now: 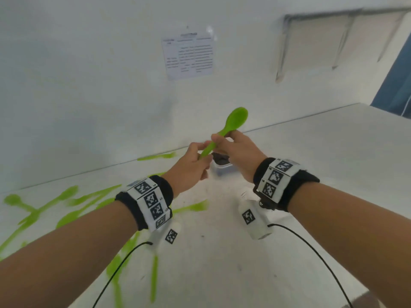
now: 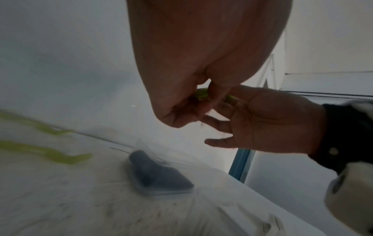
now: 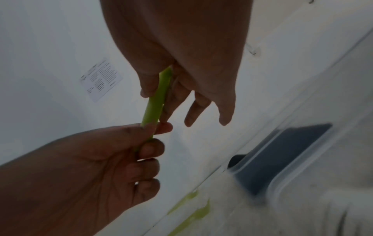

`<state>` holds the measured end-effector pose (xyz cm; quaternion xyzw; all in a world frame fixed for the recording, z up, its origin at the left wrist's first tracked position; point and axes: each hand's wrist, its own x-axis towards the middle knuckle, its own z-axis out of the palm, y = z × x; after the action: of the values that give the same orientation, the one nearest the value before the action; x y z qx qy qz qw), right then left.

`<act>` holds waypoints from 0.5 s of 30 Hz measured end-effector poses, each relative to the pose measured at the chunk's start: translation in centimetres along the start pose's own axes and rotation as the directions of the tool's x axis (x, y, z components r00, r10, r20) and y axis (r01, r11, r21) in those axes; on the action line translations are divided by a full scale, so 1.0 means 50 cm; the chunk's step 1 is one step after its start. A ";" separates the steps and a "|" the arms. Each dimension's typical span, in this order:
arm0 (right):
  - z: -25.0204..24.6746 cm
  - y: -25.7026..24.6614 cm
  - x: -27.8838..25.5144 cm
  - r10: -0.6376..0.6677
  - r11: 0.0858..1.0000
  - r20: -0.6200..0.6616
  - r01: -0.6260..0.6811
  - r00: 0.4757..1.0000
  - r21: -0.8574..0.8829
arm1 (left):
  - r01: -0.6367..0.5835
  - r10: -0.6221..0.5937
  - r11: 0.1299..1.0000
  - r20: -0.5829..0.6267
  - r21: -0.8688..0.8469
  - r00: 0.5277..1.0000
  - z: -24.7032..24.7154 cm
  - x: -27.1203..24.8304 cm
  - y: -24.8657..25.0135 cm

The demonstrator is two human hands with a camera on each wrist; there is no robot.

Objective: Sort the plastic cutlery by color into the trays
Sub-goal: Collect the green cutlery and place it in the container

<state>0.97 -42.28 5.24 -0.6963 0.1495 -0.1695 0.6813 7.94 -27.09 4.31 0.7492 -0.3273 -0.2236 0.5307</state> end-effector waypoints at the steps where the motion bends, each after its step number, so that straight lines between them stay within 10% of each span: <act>1: -0.041 -0.003 0.014 0.023 1.000 0.009 -0.022 1.000 -0.008 | -0.018 0.019 0.997 -0.009 0.075 1.000 0.024 0.022 0.017; 5: -0.202 -0.013 0.058 0.188 0.982 0.101 -0.184 0.977 -0.045 | -0.093 0.075 0.895 0.058 0.436 0.995 0.105 0.099 0.066; 15: -0.417 0.015 0.164 0.214 0.977 0.068 -0.214 0.975 -0.003 | -0.005 -0.048 0.725 0.058 0.688 0.997 0.207 0.239 0.110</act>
<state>-0.84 -64.61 5.04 -0.6801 0.1999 -0.0717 0.7017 7.68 -43.74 6.17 0.8876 -0.3970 -0.1195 0.2006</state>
